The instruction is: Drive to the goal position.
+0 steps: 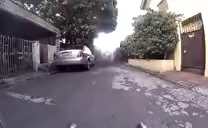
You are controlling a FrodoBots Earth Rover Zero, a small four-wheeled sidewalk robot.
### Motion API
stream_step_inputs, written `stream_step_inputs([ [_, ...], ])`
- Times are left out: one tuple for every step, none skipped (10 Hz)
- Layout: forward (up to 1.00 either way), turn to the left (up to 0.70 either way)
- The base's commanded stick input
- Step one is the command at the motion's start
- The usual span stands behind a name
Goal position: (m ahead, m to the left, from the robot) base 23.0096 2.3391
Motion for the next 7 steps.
stream_step_inputs([
  [0.70,-0.15],
  [0.70,-0.26],
  [0.70,-0.32],
  [0.70,-0.19],
  [0.70,0.00],
  [0.70,0.00],
  [0.70,0.00],
])
